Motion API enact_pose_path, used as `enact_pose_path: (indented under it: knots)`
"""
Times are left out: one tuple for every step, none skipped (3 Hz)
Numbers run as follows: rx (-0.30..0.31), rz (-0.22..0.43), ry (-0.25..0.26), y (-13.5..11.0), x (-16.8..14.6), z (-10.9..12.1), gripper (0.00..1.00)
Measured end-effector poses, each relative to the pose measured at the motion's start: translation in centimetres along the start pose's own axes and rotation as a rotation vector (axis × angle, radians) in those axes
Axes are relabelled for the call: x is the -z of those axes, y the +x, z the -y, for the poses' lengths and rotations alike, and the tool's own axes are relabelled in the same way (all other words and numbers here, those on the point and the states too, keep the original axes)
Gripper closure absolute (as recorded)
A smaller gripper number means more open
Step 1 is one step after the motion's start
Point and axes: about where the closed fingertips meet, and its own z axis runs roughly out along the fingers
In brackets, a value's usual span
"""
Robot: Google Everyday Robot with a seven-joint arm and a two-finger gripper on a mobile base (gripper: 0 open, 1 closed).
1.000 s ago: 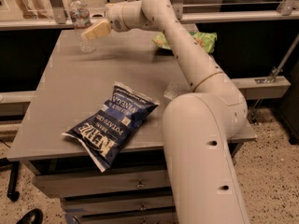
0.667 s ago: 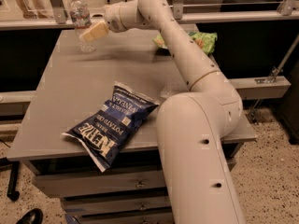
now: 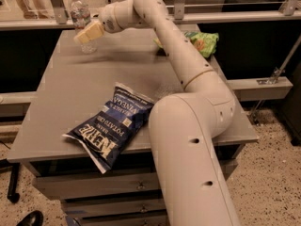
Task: Move water bottle near blue chip bag
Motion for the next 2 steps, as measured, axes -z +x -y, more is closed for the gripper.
enact_pose_path:
  knots:
    - [-0.005,-0.002,-0.021,-0.25,-0.49,-0.63,0.19]
    - [-0.016,-0.008,-0.024,-0.13,-0.37,-0.83,0.41]
